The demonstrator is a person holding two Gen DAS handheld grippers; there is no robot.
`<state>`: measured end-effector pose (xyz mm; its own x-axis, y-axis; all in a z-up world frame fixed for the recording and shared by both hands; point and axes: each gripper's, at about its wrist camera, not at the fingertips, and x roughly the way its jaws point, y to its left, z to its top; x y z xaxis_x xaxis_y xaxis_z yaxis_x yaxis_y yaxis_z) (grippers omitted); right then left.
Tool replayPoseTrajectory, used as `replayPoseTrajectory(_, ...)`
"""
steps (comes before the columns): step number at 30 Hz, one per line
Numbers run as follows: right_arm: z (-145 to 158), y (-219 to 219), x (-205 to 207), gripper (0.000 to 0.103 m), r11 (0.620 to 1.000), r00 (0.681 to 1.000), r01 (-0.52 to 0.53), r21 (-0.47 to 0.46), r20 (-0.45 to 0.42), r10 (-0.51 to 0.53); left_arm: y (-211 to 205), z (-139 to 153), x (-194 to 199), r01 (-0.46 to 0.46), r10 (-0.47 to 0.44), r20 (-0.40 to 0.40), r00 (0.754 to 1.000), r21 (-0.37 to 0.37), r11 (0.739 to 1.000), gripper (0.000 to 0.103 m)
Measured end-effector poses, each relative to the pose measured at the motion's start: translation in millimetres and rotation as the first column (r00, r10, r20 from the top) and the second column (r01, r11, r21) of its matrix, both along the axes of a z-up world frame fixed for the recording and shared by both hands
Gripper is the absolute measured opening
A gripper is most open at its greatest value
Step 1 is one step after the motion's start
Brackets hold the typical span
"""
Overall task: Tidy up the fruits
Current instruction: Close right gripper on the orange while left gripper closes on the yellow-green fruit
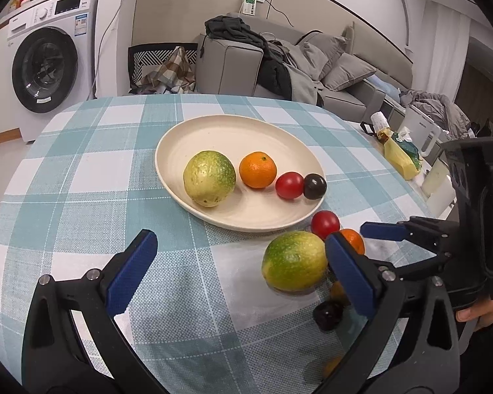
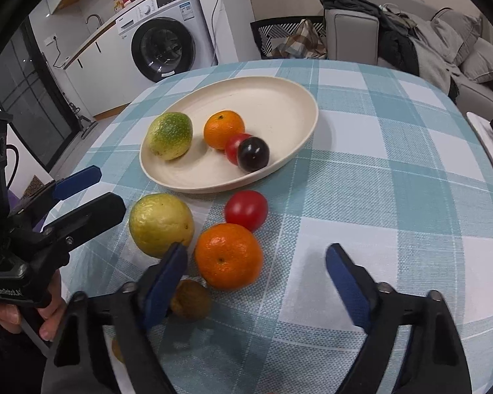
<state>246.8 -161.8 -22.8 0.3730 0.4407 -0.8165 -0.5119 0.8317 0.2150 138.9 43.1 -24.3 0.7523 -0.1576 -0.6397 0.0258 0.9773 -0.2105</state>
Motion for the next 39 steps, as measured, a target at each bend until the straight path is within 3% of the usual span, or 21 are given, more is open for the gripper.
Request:
replayPoseTrajectory(9,-1.2,4.3,-3.2,0.061,0.999,1.000,-0.021,0.032,-0.022,0.021,-3.9,-4.7,2.1,0.018,-0.018,-0.021,1.000,-0.005,1.000,0.102)
replayPoseTrajectory(14,-0.6,5.4,-5.3,0.043,0.998,0.999,-0.043,0.048,-0.028,0.044,-9.1,-6.2,1.9,0.040,-0.040,-0.030,0.999,-0.001,0.999,0.102)
replayPoseTrajectory(32,6.6,-18.0,-6.5,0.041,0.997,0.999,0.017,0.081,0.027,-0.019,-20.6,-15.4,7.1,0.110,-0.114,-0.087,0.990,-0.043,0.993,0.101)
replayPoseTrajectory(34,5.8,-20.0,-5.6,0.041,0.996,0.999,0.022,0.086,0.023,-0.024,-23.2,-17.9,8.4,0.117,-0.121,-0.095,0.988,-0.041,0.992,0.098)
replayPoseTrajectory(39,6.5,-19.3,-7.8,0.041,0.995,0.999,0.021,0.093,0.027,-0.024,-29.3,-23.8,12.5,0.120,-0.122,-0.115,0.986,-0.031,0.992,0.080)
